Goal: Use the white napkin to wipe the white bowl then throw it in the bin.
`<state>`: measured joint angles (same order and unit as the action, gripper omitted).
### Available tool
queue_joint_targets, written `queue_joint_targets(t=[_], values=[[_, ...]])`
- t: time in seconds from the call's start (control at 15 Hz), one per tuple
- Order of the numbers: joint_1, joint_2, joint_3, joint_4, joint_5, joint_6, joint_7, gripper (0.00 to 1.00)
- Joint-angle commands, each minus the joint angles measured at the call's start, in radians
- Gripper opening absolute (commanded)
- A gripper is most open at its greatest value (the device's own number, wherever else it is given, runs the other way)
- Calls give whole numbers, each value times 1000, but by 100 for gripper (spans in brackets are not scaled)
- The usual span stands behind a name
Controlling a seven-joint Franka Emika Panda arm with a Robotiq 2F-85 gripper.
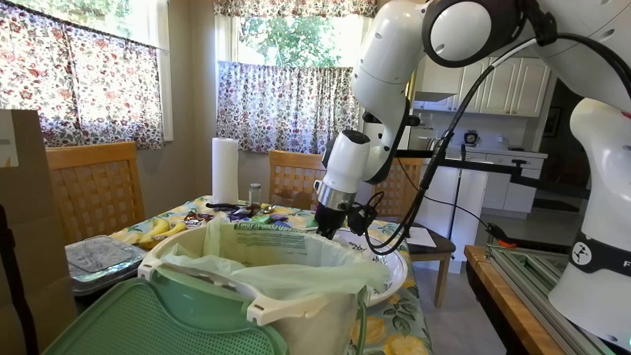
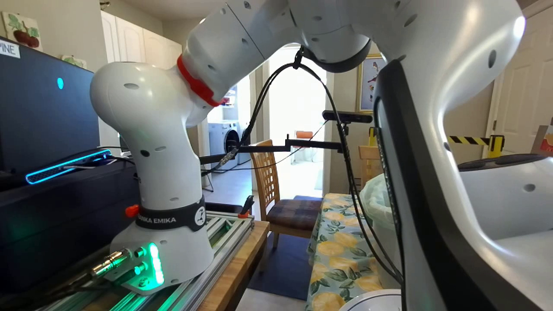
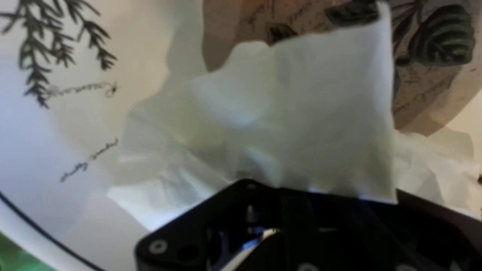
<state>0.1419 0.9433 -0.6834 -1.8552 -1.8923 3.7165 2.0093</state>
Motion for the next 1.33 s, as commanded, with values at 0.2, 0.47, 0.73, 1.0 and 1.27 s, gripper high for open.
queue_joint_targets(t=[0.2,0.47,0.73,1.0,1.27], values=[[-45,71,39,84,7,137,37,0],[-48,89,46,101,-6,195,40,0],[-41,117,45,125,-35,278,37,0],[-64,123,83,167,-196,356,62,0],[-10,133,47,190,-371,355,128,0]])
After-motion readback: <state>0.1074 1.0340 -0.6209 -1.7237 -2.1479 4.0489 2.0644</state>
